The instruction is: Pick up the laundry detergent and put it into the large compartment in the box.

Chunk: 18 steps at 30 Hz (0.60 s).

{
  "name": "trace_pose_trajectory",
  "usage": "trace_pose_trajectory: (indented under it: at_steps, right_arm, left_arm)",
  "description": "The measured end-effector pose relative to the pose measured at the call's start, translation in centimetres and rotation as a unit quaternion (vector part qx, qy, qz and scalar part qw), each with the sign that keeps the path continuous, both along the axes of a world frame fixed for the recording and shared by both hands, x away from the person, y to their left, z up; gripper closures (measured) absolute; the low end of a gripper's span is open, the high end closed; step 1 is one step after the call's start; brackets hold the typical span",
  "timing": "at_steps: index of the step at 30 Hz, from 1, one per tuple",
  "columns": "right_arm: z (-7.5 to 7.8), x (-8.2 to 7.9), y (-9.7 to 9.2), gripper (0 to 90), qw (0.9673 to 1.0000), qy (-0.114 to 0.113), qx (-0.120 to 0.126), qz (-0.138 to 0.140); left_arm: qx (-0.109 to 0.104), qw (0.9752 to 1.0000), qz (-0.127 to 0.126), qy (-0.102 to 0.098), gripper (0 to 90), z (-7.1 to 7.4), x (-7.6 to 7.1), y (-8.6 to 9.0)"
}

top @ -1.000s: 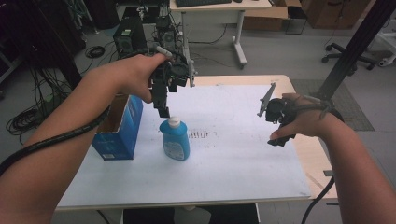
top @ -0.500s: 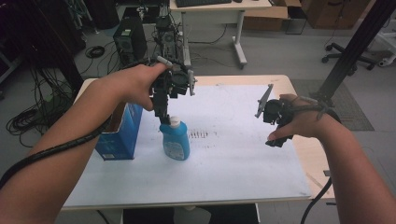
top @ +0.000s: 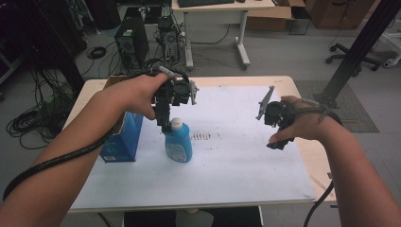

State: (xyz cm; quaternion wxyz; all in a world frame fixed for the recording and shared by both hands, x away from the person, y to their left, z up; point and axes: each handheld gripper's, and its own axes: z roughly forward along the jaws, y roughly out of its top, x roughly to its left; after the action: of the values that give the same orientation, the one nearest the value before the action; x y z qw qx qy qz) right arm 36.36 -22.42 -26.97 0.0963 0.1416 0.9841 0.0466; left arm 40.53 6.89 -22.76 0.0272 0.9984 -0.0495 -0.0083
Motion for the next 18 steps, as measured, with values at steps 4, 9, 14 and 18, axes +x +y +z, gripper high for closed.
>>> trace_pose_trajectory:
  at_steps: [4,9,14,18]
  right_arm:
    - [-0.1,0.1,0.0,5.6,1.0,0.001,0.001,-0.001]
    - [-0.1,0.1,-0.1,5.7,1.0,0.001,0.001,-0.001]
    - [-0.2,0.1,-0.1,5.7,1.0,0.002,0.001,0.002]
    - [-0.5,0.2,0.1,5.9,1.0,0.007,0.0,0.0]
  left_arm:
    - [0.008,1.0,-0.003,-0.001,0.4,-0.6,-0.1,-0.2]
    - [0.015,0.9999,-0.008,-0.002,0.4,-1.4,-0.3,-0.4]
    - [0.016,0.9998,-0.009,-0.005,0.4,-2.0,-0.4,-0.4]
    - [0.019,0.9997,-0.012,-0.004,0.4,-2.4,-0.5,-0.4]
